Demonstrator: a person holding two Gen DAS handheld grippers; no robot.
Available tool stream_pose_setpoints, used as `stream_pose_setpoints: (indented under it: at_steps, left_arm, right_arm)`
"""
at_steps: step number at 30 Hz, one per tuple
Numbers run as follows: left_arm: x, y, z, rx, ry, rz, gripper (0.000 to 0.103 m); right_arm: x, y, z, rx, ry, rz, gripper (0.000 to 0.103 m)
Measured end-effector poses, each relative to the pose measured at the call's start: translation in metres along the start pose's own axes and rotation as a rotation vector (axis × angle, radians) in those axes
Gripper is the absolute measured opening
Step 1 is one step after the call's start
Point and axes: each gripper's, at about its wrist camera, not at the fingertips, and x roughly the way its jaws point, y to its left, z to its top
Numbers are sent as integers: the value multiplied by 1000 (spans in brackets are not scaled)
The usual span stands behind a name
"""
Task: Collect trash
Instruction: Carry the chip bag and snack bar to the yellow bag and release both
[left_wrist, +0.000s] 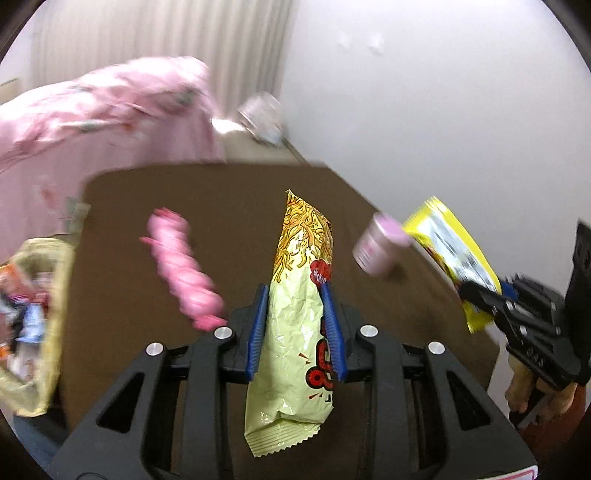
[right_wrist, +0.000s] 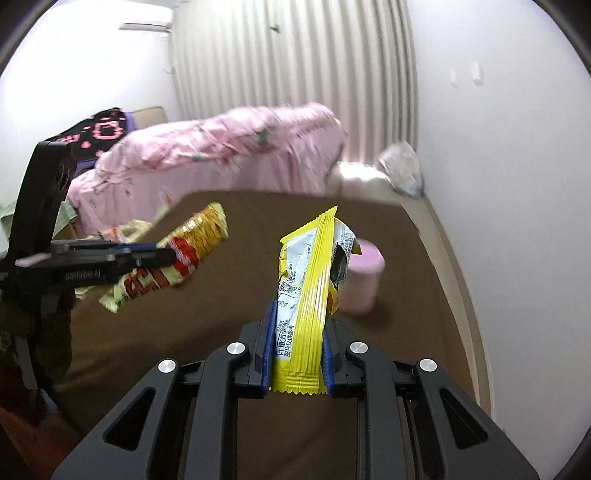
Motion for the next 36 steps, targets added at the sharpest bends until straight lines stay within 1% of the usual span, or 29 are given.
stream_pose_setpoints:
  at_steps: [3,5,8,11,13,15,16,18,20,22,24,28,30,31,34,36]
  left_arm:
    - [-35,38,11,-80,-101,79,28]
    - [-55,61,14,-125,-154,126,28]
    - [-81,92,15,-172,-220,202,28]
    - [-105,122,9,-224,-280,286,28]
    - [-121,146,3,-270,-312,335,29]
    - [-134,171,-4,-330,-341,405,29]
    - [-140,186,-9,-361,-350,451,29]
    - [-151,207,-21,-406,-362,518,29]
    - [-157,228,-32,-467,-368,560,29]
    - [-154,243,-41,-531,-360,569,29]
    - [-137,251,-46,-558,-315,541,29]
    - [-86,255,-45,-521,-194,490,29]
    - [-55,263,-47,-508,-111,450,29]
    - [-46,267,-49,-504,-77,449,29]
    - [-19,279,-57,-498,22,528,29]
    - [-15,292,-64,-532,39,560,28]
  right_arm:
    - [3,23,24,-53,-34,56,20]
    - [7,41,40,-91,-53,97,20]
    - [13,71,61,-165,-77,147,20]
    - [25,101,80,-240,-81,187,20]
    - [32,119,89,-274,-79,214,20]
    - [44,136,100,-294,-66,263,20]
    - [51,144,106,-300,-55,295,20]
    - [61,159,113,-309,-38,342,20]
    - [80,174,122,-318,-15,397,20]
    - [96,187,127,-323,6,427,20]
    - [118,200,129,-342,27,433,20]
    - [153,215,128,-369,63,460,20]
    - [168,222,126,-379,92,483,20]
    - [177,227,125,-392,109,490,20]
    - [200,239,122,-417,151,510,20]
    - [213,246,120,-421,177,529,20]
